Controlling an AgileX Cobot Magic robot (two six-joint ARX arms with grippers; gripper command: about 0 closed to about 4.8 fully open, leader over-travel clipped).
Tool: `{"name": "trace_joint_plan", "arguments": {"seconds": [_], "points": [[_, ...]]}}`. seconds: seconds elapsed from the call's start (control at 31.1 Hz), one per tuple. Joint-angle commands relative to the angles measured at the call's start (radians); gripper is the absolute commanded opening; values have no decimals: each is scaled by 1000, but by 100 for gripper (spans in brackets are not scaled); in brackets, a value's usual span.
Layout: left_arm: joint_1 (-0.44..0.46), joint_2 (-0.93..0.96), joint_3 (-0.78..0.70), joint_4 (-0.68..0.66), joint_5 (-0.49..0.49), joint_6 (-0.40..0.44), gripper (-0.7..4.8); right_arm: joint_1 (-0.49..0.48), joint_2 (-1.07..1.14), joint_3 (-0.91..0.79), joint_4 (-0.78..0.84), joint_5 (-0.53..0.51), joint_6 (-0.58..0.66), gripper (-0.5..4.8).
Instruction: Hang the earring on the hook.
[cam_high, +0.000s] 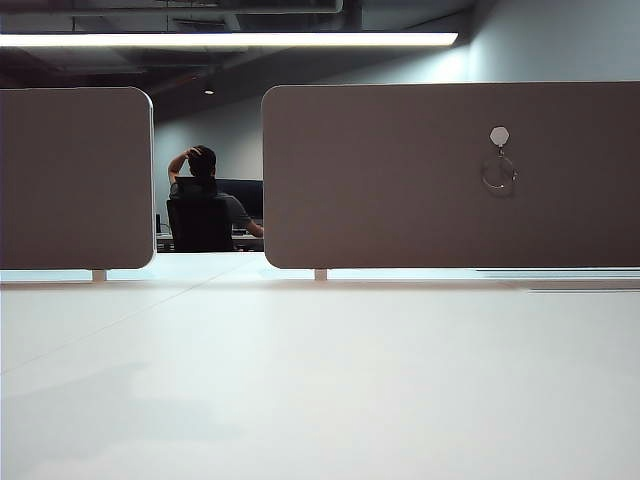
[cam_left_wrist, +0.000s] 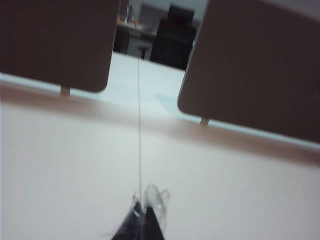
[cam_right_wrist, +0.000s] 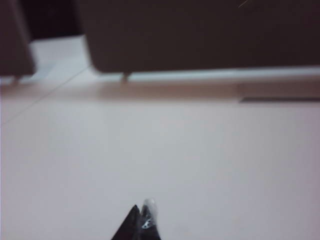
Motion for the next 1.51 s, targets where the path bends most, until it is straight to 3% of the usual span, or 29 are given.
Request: {"name": "trace_joint_plan", "arguments": {"seconds": [0.03, 0.13, 0.29, 0.39, 0.55, 0.71, 1.16, 1.51], "points": [[6, 0, 1, 57, -7, 5, -6, -110, 0, -4, 65, -7, 69, -5], [5, 0, 1, 54, 7, 4, -6, -165, -1, -4, 52, -51, 114, -5], [4, -1, 1, 7, 210, -30, 25, -157, -3, -4, 42, -59, 64, -5], [4, -1, 1, -29, 274, -27, 25, -151, -3, -4, 42, -37, 6, -6], [4, -1, 1, -47, 276, -27, 25, -152, -3, -4, 53, 47, -2, -6], [43, -11, 2, -50, 317, -27, 25, -149, -3, -4, 51, 43, -1, -5], [365, -11, 2, -50, 313, -27, 25, -139, -3, -4, 40, 39, 1, -5], [384, -11, 2, -50, 314, -27, 25, -139, -3, -4, 40, 39, 1, -5]]}}
